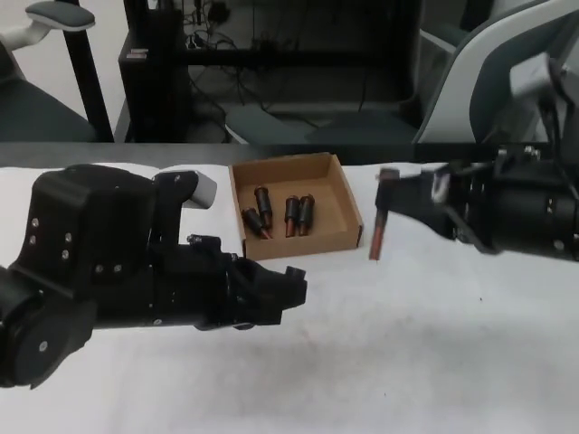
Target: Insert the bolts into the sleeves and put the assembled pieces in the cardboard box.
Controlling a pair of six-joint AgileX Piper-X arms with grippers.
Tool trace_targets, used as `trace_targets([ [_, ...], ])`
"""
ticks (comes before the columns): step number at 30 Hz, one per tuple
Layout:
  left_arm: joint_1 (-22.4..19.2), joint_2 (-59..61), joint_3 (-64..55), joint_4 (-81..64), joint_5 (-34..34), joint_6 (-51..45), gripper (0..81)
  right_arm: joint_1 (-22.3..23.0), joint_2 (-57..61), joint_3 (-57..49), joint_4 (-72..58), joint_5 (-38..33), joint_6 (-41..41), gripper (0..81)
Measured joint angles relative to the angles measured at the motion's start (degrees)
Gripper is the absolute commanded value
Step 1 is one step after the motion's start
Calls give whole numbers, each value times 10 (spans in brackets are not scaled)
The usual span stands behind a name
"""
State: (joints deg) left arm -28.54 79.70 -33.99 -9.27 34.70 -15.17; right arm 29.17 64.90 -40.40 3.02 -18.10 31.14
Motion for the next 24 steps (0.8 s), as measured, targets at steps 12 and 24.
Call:
trace_targets([
  [12,0,0,2,-62,27,-37,17,0,86,-10,-112,-4,41,4],
  [24,0,0,-1,-86,39,-51,17,27,140,-69,-116,-13,33,4],
])
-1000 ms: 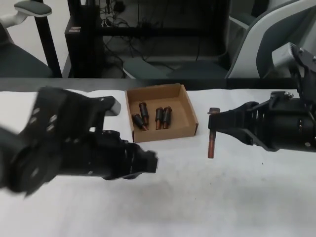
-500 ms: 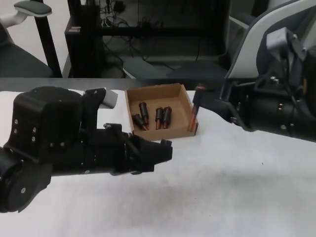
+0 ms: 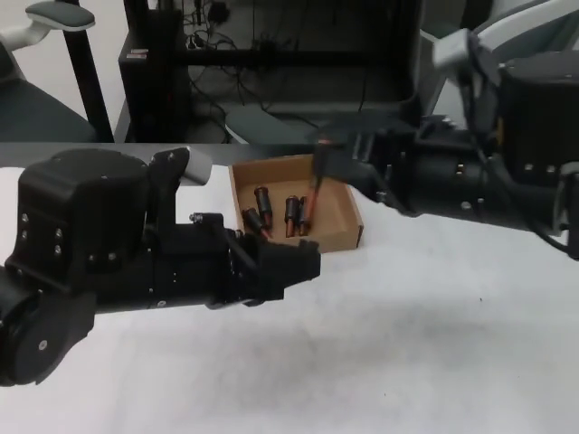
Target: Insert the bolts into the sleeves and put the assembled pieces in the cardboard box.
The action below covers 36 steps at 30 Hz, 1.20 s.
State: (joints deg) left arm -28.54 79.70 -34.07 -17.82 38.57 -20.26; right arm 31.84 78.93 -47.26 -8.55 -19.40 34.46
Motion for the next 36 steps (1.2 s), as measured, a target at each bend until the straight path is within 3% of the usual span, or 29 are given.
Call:
trace_targets([
  [15,39,0,0,-9,6,-20,17,13,4,-2,4,21,0,4],
  [36,27,0,0,-5,28,-29,17,13,4,-2,4,32,-1,4],
])
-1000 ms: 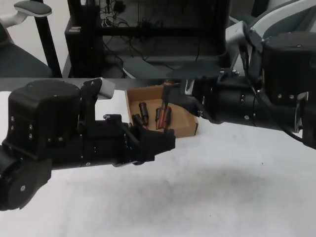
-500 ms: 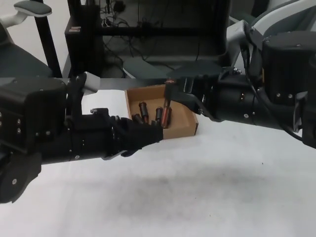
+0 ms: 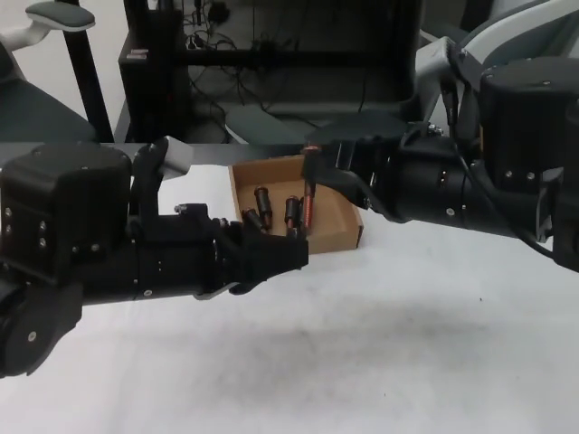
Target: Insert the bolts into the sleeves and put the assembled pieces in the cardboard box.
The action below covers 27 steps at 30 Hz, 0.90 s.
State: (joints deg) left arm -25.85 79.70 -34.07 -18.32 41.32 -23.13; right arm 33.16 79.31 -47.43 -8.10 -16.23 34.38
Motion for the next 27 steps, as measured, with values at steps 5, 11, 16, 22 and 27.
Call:
trace_targets([
  [5,-1,0,0,3,1,0,17,0,0,0,0,2,0,4],
  [11,-1,0,0,3,4,0,17,0,0,0,0,7,-8,4],
  [16,-1,0,0,3,4,-3,17,0,0,0,0,7,-13,4],
  [22,-1,0,0,3,6,-11,17,0,0,0,0,8,-19,4],
  [27,-1,0,0,3,8,-13,17,0,0,0,0,16,-21,4],
])
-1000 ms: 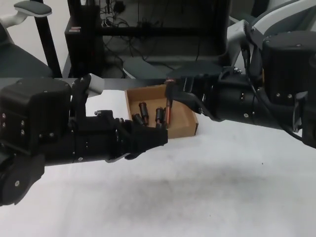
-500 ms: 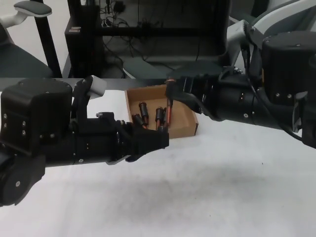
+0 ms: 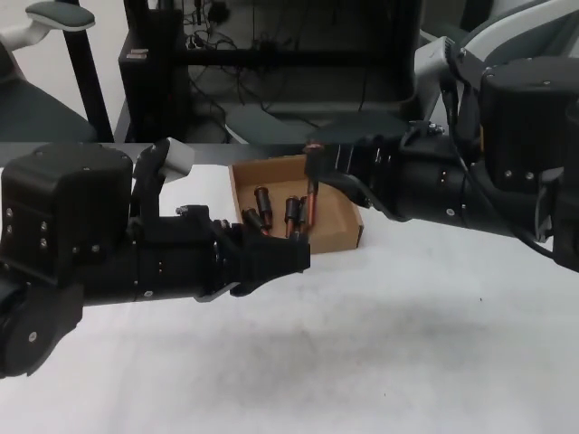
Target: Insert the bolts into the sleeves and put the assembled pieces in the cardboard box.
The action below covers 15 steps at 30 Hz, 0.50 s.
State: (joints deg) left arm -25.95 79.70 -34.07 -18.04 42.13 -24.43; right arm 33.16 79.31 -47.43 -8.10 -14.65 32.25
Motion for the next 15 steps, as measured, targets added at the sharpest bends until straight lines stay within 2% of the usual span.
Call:
trace_targets([
  [15,0,0,0,-18,0,-11,17,0,0,0,0,1,12,4],
])
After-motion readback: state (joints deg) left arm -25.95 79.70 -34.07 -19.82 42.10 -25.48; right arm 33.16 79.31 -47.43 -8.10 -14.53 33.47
